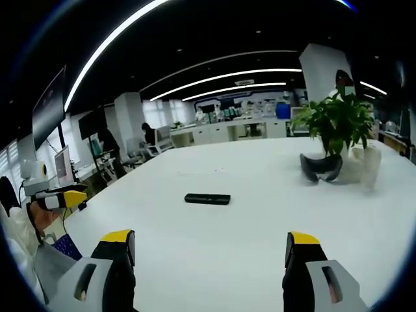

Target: Press the specified remote control buttons in sequence, fully releasing each button before pressing the next.

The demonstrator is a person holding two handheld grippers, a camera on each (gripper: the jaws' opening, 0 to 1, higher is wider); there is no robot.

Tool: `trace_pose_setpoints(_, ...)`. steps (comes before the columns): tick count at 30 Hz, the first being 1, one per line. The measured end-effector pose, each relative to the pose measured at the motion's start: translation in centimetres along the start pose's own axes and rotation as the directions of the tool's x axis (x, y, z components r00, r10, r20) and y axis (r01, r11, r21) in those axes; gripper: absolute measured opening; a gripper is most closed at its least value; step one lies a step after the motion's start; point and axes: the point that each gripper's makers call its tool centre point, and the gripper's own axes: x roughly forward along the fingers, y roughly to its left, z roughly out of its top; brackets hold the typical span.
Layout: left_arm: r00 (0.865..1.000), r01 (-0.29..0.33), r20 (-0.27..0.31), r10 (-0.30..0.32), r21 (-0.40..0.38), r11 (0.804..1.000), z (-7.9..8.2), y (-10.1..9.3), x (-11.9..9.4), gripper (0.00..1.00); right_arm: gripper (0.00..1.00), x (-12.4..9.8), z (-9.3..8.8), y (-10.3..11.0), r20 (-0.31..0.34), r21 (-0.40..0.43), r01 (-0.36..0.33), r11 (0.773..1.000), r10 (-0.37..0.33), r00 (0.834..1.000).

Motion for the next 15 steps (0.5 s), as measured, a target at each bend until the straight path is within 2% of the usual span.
trace_pose_setpoints(5,1.000,0.002,-0.004,-0.002,0.008,1.000,-0.02,-0.05,0.09,0.99,0.95,0.02,-0.04,0.05,-0.003,-0.006,0.000,1.000,0.000,1.000)
trace_pose_setpoints(9,1.000,0.011,0.003,-0.011,-0.018,1.000,-0.09,0.00,0.22,0.99,0.95,0.03,-0.07,0.08,-0.004,-0.010,0.000,1.000,0.000,1.000)
trace_pose_setpoints(15,1.000,0.005,-0.004,-0.005,-0.004,1.000,-0.21,0.15,0.22,0.99,0.95,0.00,0.02,0.03,0.002,-0.008,0.000,1.000,0.000,1.000)
